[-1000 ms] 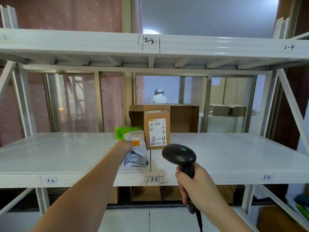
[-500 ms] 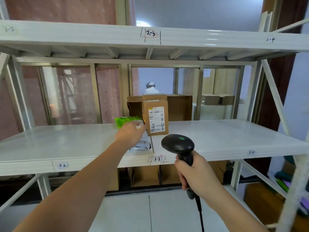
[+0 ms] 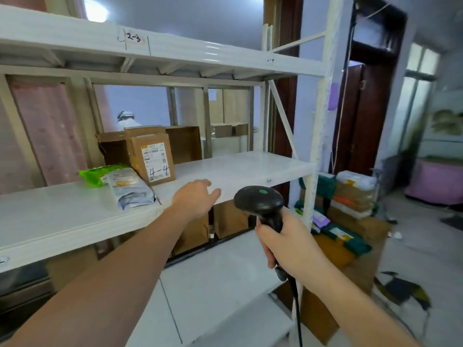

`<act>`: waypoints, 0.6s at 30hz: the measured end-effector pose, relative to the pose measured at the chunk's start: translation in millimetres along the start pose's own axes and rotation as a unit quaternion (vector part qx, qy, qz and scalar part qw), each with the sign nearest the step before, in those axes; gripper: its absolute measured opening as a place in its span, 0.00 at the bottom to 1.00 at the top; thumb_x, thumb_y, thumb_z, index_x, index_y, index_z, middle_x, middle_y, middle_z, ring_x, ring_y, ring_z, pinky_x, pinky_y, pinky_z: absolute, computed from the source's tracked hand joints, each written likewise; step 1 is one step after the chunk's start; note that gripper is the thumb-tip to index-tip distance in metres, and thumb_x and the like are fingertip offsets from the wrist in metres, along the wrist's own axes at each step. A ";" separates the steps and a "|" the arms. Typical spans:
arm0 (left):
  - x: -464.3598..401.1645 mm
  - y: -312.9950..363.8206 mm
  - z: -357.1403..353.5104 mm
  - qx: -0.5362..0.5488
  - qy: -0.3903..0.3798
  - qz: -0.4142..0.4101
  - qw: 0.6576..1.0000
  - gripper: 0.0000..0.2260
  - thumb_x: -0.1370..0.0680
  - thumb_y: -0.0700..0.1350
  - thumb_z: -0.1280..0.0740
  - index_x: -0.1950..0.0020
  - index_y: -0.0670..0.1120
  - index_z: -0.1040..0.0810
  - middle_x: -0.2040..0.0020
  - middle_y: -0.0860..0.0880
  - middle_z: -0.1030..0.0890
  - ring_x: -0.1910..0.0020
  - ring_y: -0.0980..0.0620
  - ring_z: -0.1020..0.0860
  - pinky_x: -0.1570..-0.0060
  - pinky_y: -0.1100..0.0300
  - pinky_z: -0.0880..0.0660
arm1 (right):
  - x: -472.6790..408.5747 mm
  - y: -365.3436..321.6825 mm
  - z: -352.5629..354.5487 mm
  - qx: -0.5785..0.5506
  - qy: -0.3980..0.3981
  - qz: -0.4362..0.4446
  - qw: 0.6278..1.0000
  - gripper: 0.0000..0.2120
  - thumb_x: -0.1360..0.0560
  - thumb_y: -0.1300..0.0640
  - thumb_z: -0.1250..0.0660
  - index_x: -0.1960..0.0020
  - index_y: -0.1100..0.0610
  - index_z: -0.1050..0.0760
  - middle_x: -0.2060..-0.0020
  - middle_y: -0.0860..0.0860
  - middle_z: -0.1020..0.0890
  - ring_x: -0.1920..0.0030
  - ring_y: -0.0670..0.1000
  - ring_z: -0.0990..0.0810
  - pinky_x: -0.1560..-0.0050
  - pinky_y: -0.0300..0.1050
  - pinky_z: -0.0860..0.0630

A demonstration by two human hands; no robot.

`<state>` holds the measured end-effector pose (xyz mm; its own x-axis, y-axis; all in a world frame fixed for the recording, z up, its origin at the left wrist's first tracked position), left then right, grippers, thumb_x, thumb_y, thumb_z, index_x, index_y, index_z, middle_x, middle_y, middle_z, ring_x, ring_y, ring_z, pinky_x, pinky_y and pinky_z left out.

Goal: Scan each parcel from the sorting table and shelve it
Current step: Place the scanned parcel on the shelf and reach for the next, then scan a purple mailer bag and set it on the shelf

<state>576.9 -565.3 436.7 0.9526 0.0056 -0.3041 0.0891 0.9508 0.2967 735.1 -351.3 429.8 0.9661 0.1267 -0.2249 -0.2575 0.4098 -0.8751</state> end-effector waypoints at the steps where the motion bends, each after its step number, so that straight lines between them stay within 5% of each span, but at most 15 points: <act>1: -1.3 17.3 -9.0 0.001 -0.010 -0.012 1.000 0.26 0.16 0.64 0.44 0.22 0.52 0.32 0.21 0.49 0.31 0.25 0.44 0.30 0.27 0.47 0.32 | 8.5 4.3 13.7 0.004 0.014 -0.011 1.000 0.03 0.20 0.57 0.36 0.53 0.55 0.27 0.76 0.49 0.25 0.76 0.44 0.25 0.69 0.37 0.22; 7: -20.1 136.3 -73.9 0.035 -0.103 -0.084 0.991 0.27 0.17 0.63 0.42 0.25 0.48 0.28 0.26 0.44 0.26 0.31 0.43 0.25 0.29 0.46 0.29 | 51.9 37.0 110.3 0.010 0.098 -0.081 0.992 0.02 0.21 0.56 0.34 0.49 0.53 0.26 0.69 0.52 0.22 0.75 0.46 0.25 0.70 0.41 0.22; 12: -15.4 244.3 -138.2 0.058 -0.165 -0.148 0.973 0.30 0.16 0.63 0.43 0.18 0.47 0.36 0.19 0.45 0.33 0.23 0.43 0.31 0.26 0.46 0.34 | 83.3 74.3 183.3 0.023 0.161 -0.121 0.979 0.02 0.21 0.57 0.34 0.50 0.52 0.27 0.74 0.49 0.23 0.77 0.46 0.25 0.70 0.41 0.25; 18: -21.9 318.4 -211.9 0.057 -0.214 -0.172 0.960 0.26 0.17 0.63 0.41 0.30 0.46 0.24 0.34 0.43 0.20 0.37 0.43 0.21 0.38 0.49 0.25 | 92.1 127.6 233.6 0.023 0.200 -0.163 0.966 0.02 0.21 0.60 0.35 0.52 0.55 0.26 0.73 0.52 0.24 0.76 0.49 0.26 0.71 0.44 0.24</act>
<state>522.7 -197.1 345.9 0.8913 -0.4532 -0.0097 0.4276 0.8335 0.3500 786.8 -76.3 397.5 0.9234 -0.3715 -0.0969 0.0695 0.4100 -0.9094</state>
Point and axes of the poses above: each hand's wrist, its own x-axis away from the middle knuckle, its own z-axis out of the back of the hand, y = z × x, the point moved 3 cm from there along -x, towards the middle knuckle
